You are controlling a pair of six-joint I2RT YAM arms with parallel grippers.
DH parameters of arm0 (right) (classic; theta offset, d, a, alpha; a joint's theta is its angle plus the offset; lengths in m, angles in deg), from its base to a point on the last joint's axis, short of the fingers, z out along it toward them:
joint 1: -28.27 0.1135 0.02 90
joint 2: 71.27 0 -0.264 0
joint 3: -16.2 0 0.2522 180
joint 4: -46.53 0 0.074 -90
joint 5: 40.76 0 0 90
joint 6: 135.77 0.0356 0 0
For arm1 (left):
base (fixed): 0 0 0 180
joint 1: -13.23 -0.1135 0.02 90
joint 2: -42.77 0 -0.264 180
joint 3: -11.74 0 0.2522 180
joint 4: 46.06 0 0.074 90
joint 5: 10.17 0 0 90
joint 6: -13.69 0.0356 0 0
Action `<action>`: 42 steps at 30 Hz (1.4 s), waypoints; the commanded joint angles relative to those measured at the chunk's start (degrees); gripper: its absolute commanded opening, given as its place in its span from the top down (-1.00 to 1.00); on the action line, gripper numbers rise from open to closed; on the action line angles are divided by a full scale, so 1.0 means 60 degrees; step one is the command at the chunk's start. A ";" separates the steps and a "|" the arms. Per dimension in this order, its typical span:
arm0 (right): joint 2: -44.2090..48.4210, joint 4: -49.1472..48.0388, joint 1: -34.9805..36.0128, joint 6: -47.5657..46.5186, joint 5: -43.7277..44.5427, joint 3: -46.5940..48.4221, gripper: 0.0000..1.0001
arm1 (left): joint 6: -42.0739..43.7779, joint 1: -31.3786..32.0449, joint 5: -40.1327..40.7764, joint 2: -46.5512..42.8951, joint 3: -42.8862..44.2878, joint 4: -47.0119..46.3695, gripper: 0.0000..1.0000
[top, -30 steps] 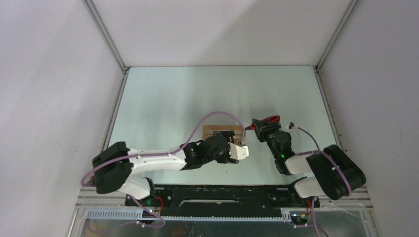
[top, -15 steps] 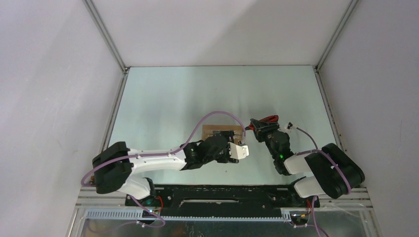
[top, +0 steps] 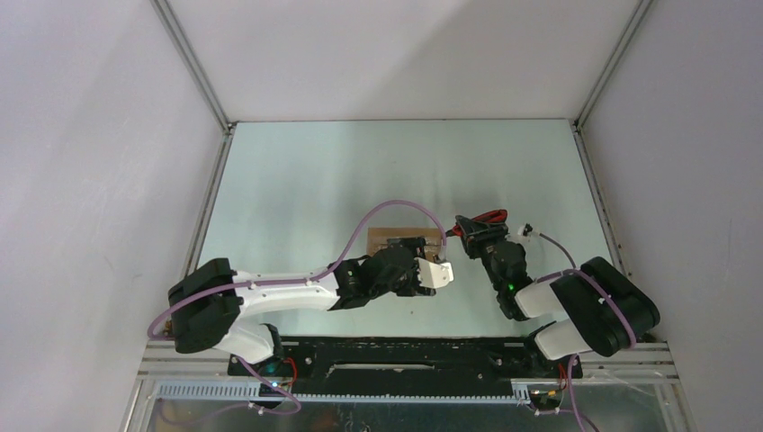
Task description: Unpack the express box
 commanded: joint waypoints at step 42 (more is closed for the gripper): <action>0.0003 -0.1454 -0.0678 -0.1578 0.0903 -0.0271 1.00 | -0.2339 -0.0837 -0.0129 0.1747 0.3472 0.2921 -0.87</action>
